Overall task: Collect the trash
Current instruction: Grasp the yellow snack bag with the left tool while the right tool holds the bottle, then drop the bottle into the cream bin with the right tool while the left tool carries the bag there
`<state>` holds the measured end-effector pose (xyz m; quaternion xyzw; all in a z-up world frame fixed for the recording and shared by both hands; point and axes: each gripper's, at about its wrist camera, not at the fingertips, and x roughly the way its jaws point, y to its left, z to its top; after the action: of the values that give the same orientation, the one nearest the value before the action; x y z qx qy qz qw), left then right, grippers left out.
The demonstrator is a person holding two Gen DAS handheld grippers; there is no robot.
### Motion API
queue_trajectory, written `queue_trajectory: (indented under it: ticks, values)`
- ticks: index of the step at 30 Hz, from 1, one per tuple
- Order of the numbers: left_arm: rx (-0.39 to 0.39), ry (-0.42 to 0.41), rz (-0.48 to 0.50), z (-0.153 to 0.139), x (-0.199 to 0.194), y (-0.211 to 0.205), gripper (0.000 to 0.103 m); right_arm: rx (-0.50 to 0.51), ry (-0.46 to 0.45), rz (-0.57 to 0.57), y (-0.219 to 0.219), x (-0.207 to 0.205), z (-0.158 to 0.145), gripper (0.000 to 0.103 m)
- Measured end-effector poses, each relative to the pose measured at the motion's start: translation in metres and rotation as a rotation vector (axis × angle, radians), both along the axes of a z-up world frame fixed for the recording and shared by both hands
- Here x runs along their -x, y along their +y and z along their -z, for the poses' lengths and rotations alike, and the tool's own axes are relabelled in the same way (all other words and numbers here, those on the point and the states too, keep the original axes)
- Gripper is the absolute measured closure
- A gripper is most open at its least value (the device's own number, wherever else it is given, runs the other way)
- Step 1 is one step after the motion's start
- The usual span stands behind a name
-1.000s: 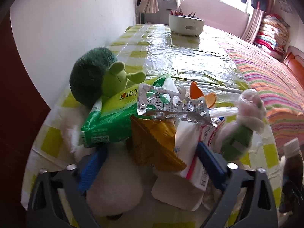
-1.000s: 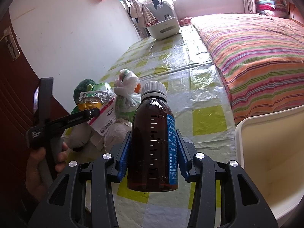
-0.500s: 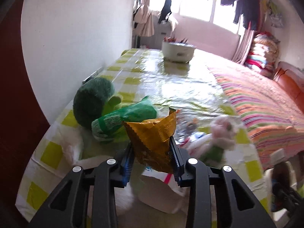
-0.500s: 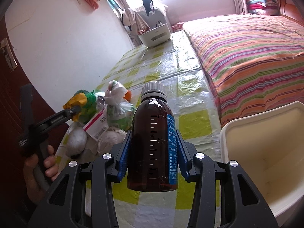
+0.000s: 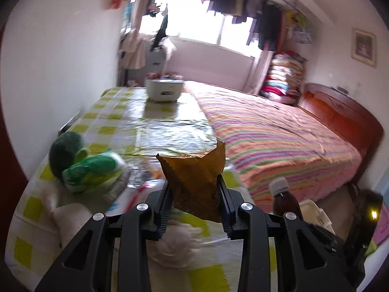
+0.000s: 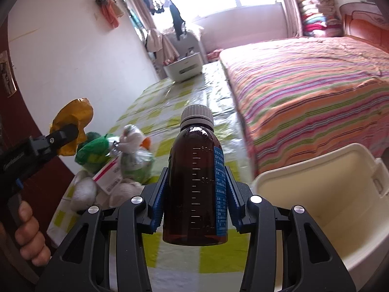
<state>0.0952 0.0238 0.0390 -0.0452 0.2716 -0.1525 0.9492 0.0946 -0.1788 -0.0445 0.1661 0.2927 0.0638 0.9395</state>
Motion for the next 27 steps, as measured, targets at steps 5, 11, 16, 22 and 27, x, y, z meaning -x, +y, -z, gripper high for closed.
queue_trajectory:
  ticks: [5,11,16,22,27]
  values:
    - [-0.038,0.015,0.091,0.011,0.007,-0.035,0.069,0.021,-0.023,0.073,-0.023,0.014,-0.001,0.061]
    - [-0.050,0.031,0.156,0.017,0.014,-0.063,0.069,0.018,-0.041,0.161,-0.052,0.032,-0.001,0.061]
    - [-0.059,0.026,0.205,0.016,0.023,-0.084,0.069,0.037,-0.049,0.237,-0.073,0.048,0.002,0.061]
    - [-0.078,0.021,0.260,0.018,0.033,-0.108,0.069,0.046,-0.048,0.301,-0.088,0.064,0.006,0.061]
    - [-0.092,0.019,0.293,0.020,0.040,-0.124,0.069,0.018,-0.040,0.352,-0.102,0.073,0.011,0.059]
